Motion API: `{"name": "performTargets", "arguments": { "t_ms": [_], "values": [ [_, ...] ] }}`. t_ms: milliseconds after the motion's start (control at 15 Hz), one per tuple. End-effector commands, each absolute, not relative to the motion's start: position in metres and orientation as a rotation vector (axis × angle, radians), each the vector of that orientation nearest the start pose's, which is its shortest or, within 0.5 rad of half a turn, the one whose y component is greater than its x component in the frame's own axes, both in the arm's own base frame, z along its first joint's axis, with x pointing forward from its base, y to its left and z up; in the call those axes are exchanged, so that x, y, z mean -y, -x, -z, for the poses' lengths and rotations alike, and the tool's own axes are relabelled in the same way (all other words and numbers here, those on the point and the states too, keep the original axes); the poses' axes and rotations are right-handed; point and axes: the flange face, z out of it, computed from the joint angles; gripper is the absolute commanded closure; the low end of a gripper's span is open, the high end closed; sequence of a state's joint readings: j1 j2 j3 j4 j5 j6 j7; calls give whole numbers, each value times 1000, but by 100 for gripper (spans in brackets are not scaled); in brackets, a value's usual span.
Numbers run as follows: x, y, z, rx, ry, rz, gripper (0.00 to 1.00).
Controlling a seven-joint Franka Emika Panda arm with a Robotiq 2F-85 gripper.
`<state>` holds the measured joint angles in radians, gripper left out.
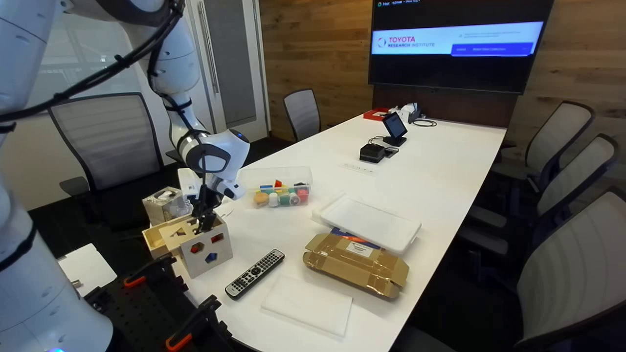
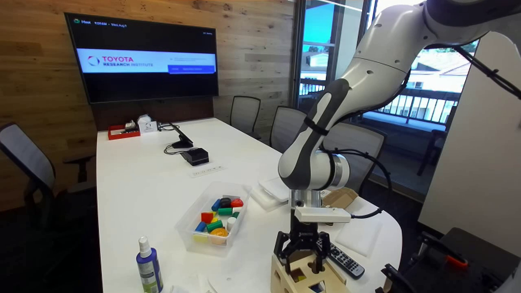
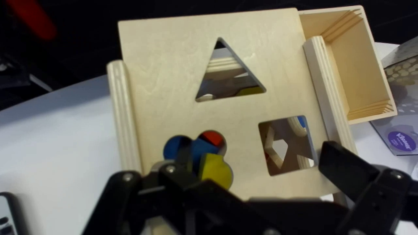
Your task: Slide the lid on the wooden toy box forwards.
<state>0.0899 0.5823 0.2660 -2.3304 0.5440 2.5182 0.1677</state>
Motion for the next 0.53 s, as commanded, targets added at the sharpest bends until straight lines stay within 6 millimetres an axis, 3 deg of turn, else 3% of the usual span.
{"name": "performTargets", "arguments": {
  "t_ms": [0, 467],
  "values": [
    [-173, -410, -78, -471, 2705, -707, 0],
    [-173, -401, -82, -515, 2651, -741, 0]
  ]
}}
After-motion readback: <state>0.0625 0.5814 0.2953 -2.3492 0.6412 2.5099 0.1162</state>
